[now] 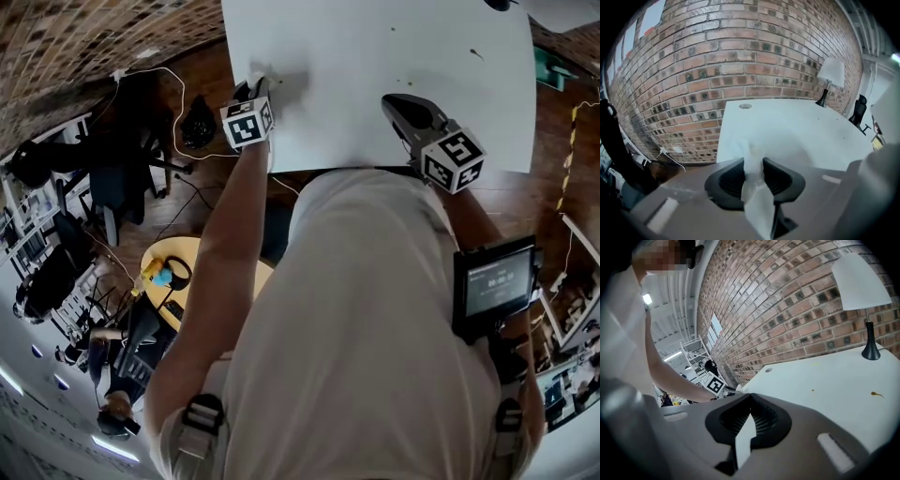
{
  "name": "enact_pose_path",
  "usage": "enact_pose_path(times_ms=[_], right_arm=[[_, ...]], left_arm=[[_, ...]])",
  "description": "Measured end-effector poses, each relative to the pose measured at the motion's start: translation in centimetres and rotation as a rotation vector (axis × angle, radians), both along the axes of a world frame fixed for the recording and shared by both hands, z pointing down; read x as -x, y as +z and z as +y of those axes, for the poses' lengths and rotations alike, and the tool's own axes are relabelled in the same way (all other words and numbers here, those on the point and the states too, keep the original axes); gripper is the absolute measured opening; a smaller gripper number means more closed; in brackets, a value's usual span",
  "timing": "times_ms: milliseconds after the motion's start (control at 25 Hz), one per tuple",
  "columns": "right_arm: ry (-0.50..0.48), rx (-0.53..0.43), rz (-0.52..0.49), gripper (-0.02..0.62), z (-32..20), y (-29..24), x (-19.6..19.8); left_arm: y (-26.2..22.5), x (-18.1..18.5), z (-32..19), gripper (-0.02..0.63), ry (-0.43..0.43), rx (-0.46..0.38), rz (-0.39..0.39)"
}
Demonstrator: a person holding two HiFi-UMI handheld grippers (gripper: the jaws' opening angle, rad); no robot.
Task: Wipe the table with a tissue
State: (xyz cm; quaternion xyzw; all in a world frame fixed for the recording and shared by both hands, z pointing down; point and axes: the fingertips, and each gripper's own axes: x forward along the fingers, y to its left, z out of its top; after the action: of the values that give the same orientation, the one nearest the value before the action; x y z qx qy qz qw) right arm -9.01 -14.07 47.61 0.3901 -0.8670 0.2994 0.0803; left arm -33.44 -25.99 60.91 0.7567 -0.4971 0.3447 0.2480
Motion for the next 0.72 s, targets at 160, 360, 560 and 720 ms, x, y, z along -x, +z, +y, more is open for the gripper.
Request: enact_pose_path(times_ms=[160, 360, 560, 720], right_arm=[[0.025, 0.007, 0.005, 0.006, 0.2, 0.1, -0.5], [0.045, 0.011, 0.002, 0.006, 0.4, 0.2, -0.7], [0.048, 0.004, 0.0, 0.007, 0.5, -0.1, -0.7], [0.05, 0.004, 0.003, 0.007, 0.5, -0.2, -0.6]], left_arm=[[0.8, -0.6, 0.0, 0.112, 0.044, -0.016, -0.053], [1.1, -1.7, 0.3, 0.105, 0.079, -0.019, -0.054], [1.0, -3.9, 1.0, 0.101, 0.117, -0.012, -0.025], [1.1, -4.8, 1.4, 0.098, 0.145, -0.006, -0.014]])
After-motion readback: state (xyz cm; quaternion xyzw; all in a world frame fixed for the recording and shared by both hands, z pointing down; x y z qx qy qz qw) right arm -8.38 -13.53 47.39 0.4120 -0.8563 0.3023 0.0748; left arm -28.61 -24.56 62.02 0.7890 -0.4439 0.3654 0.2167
